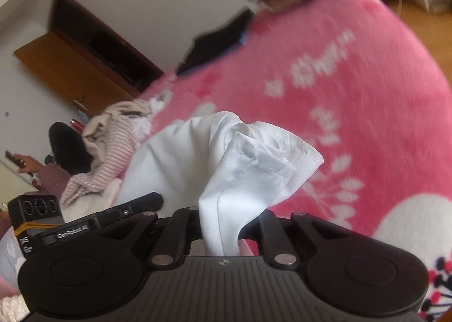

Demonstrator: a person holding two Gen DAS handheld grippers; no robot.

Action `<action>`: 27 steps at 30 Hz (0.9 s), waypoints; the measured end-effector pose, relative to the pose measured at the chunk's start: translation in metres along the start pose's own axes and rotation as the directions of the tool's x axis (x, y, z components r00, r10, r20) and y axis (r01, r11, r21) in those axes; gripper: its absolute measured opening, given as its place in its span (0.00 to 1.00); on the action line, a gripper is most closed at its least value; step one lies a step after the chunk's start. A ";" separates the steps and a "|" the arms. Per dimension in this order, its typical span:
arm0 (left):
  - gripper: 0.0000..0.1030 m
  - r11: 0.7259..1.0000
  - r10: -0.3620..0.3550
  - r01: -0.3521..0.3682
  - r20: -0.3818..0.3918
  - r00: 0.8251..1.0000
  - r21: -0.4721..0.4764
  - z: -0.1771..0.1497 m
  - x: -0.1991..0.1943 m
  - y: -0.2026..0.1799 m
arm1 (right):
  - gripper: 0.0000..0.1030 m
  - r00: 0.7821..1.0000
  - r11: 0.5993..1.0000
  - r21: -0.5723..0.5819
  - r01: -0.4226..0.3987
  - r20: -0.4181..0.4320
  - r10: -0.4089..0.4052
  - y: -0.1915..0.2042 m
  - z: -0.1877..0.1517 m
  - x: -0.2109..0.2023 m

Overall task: Fold clothes
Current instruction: 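Lift the folded white shirt off the bed with both grippers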

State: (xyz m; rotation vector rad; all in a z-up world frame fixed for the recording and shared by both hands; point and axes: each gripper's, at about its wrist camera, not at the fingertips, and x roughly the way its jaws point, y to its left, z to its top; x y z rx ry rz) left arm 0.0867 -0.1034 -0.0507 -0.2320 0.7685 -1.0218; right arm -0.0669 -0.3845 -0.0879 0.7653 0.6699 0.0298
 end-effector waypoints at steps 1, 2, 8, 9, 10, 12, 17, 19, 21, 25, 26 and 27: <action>0.05 1.000 0.000 0.000 0.027 1.000 0.021 0.005 -0.010 -0.008 | 0.09 1.000 1.000 -0.021 -0.010 0.021 0.010 0.011 0.003 -0.009; 0.05 0.999 -0.001 -0.001 0.054 0.999 0.042 0.011 -0.019 -0.016 | 0.09 0.999 0.999 -0.042 -0.019 0.042 0.021 0.022 0.007 -0.017; 0.05 0.991 0.007 -0.035 0.210 0.978 0.128 0.063 -0.065 -0.044 | 0.09 0.987 0.981 -0.184 -0.055 0.140 0.082 0.092 0.050 -0.043; 0.05 0.990 0.007 -0.040 0.242 0.970 0.132 0.076 -0.071 -0.044 | 0.09 0.984 0.977 -0.204 -0.060 0.151 0.092 0.104 0.064 -0.040; 0.05 0.989 0.003 -0.042 0.268 0.964 0.142 0.087 -0.075 -0.044 | 0.09 0.981 0.973 -0.224 -0.065 0.162 0.102 0.116 0.077 -0.037; 0.05 0.986 -0.004 -0.049 0.312 0.950 0.162 0.113 -0.081 -0.039 | 0.09 0.975 0.962 -0.263 -0.072 0.183 0.124 0.141 0.103 -0.032; 0.05 0.977 -0.030 -0.055 0.387 0.921 0.207 0.183 -0.084 -0.018 | 0.09 0.963 0.937 -0.339 -0.085 0.212 0.164 0.195 0.173 -0.007; 0.05 0.974 -0.040 -0.056 0.406 0.913 0.221 0.212 -0.083 -0.007 | 0.09 0.962 0.930 -0.357 -0.088 0.212 0.172 0.213 0.204 0.009; 0.05 0.969 -0.048 -0.059 0.421 0.906 0.238 0.242 -0.082 0.000 | 0.09 0.959 0.919 -0.384 -0.089 0.215 0.183 0.233 0.236 0.023; 0.05 0.969 -0.071 -0.041 0.434 0.898 0.244 0.306 -0.079 0.008 | 0.08 0.947 0.912 -0.402 -0.077 0.255 0.193 0.265 0.293 0.039; 0.05 0.968 -0.076 -0.037 0.432 0.899 0.248 0.321 -0.077 0.008 | 0.08 0.946 0.914 -0.399 -0.076 0.262 0.193 0.271 0.307 0.039; 0.05 0.965 -0.079 -0.038 0.430 0.900 0.258 0.342 -0.078 0.006 | 0.08 0.944 0.916 -0.395 -0.075 0.268 0.193 0.278 0.322 0.040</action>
